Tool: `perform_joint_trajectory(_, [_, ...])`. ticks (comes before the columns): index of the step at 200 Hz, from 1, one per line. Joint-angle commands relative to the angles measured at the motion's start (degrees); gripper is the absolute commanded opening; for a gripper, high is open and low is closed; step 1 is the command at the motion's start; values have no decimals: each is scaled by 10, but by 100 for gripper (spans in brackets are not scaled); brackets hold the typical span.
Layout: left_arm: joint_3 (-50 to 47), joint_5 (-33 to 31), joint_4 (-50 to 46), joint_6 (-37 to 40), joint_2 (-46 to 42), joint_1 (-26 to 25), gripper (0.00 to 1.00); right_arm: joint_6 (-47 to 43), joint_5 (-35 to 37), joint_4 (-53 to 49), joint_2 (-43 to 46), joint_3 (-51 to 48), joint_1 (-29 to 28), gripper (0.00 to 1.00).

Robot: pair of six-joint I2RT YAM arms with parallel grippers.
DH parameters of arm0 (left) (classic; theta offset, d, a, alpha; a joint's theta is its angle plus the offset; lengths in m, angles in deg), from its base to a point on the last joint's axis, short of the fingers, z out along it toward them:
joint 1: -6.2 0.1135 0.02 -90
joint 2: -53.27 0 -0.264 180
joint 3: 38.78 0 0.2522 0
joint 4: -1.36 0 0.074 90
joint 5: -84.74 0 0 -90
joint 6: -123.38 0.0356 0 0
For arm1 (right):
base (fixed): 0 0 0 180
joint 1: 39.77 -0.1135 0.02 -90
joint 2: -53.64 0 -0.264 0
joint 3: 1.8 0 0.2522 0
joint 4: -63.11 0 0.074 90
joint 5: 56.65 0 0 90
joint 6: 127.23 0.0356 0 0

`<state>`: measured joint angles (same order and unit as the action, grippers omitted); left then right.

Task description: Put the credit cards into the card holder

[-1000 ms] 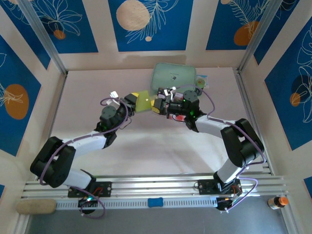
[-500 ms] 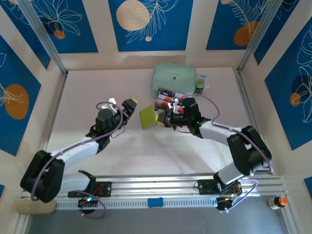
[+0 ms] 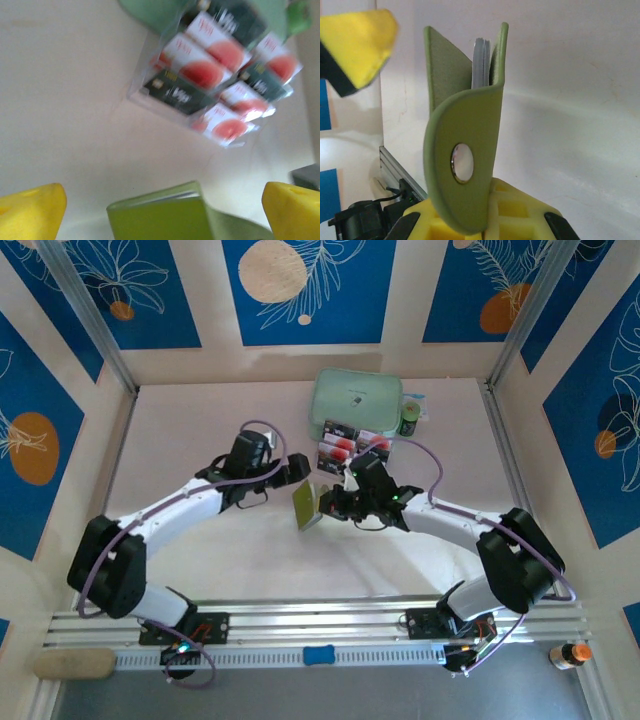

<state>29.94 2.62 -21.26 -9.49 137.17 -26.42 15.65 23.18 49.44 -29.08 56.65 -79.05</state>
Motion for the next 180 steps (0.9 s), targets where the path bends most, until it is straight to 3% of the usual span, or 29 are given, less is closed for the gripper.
perform_joint_trajectory(1, [24,-5,-53,40,14,-18,100,-23,38,-25,-1,29,-12,0])
perform_joint_trajectory(119, [35,-42,-97,78,66,-55,100,-11,55,-22,-5,28,-22,0])
perform_joint_trajectory(180, [26,-57,-112,107,80,-55,92,19,47,21,1,-13,-9,0])
